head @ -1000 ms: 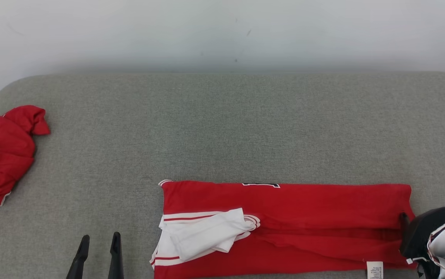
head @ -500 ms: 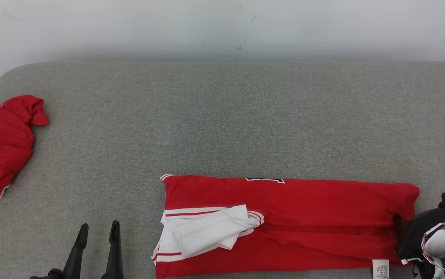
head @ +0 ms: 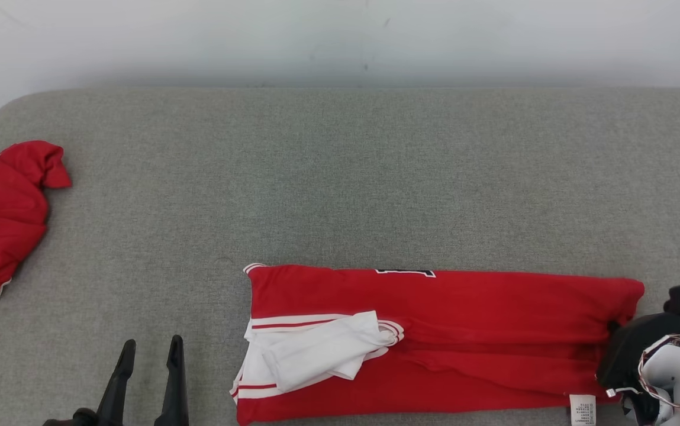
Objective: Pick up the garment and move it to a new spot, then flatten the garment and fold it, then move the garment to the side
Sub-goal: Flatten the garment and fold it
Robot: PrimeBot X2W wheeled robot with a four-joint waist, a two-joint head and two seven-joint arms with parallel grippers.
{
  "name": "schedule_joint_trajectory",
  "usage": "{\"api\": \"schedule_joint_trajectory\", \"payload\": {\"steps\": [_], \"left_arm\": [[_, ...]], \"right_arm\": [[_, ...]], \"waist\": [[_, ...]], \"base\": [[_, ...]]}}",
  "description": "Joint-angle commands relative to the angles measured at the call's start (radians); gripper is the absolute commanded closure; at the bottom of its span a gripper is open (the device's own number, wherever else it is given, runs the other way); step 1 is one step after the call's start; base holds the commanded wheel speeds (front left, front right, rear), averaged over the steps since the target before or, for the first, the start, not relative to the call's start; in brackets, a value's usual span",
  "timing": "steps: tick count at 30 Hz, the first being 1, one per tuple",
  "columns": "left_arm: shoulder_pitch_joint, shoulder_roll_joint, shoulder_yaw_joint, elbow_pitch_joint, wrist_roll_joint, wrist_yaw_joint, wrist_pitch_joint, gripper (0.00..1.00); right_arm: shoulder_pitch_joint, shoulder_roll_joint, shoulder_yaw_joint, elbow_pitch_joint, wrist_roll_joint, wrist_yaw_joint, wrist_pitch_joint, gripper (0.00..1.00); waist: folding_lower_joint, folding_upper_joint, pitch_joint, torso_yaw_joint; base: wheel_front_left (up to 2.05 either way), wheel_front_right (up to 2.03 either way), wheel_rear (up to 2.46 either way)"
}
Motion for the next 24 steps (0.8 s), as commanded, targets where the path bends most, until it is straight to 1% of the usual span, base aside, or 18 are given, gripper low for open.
{"api": "schedule_joint_trajectory", "payload": {"steps": [1, 3, 6, 10, 15, 19, 24], "left_arm": [[-0.012, 0.0, 0.001, -0.001, -0.002, -0.002, 0.0, 0.0], [-0.011, 0.0, 0.001, 0.0, -0.002, -0.002, 0.0, 0.0], [-0.012, 0.0, 0.001, 0.001, -0.005, -0.002, 0.0, 0.0], [-0.007, 0.0, 0.003, 0.001, 0.0, -0.001, 0.0, 0.0], [0.004, 0.0, 0.008, 0.002, 0.007, -0.002, 0.0, 0.0], [0.018, 0.0, 0.017, -0.001, 0.018, -0.002, 0.0, 0.0], [0.037, 0.0, 0.023, -0.003, 0.029, 0.003, 0.0, 0.0]], "right_arm": [[0.002, -0.015, -0.027, 0.008, -0.01, -0.004, -0.011, 1.0], [-0.009, -0.039, -0.058, -0.009, -0.016, -0.004, -0.028, 1.0], [-0.016, -0.058, -0.1, -0.036, -0.028, -0.004, -0.041, 1.0], [0.0, -0.087, -0.163, -0.08, -0.046, -0.003, -0.037, 1.0], [0.027, -0.102, -0.193, -0.13, -0.06, -0.003, -0.015, 1.0], [0.065, -0.086, -0.151, -0.194, -0.04, -0.003, 0.026, 1.0], [0.134, -0.041, -0.013, -0.305, 0.004, -0.003, 0.089, 1.0]], "waist": [[0.0001, 0.0, -0.002, -0.004], [0.0001, 0.0, -0.004, -0.006], [0.0001, 0.0, -0.01, -0.007], [0.0001, 0.0, -0.022, -0.011], [0.0001, 0.0, -0.041, -0.017], [0.0001, 0.0, -0.067, -0.023], [0.0001, 0.0, -0.105, -0.027]], "base": [[0.0, 0.0, 0.0], [0.0, 0.0, 0.0], [0.0, 0.0, 0.0], [0.0, 0.0, 0.0], [0.0, 0.0, 0.0], [0.0, 0.0, 0.0], [0.0, 0.0, 0.0]]}}
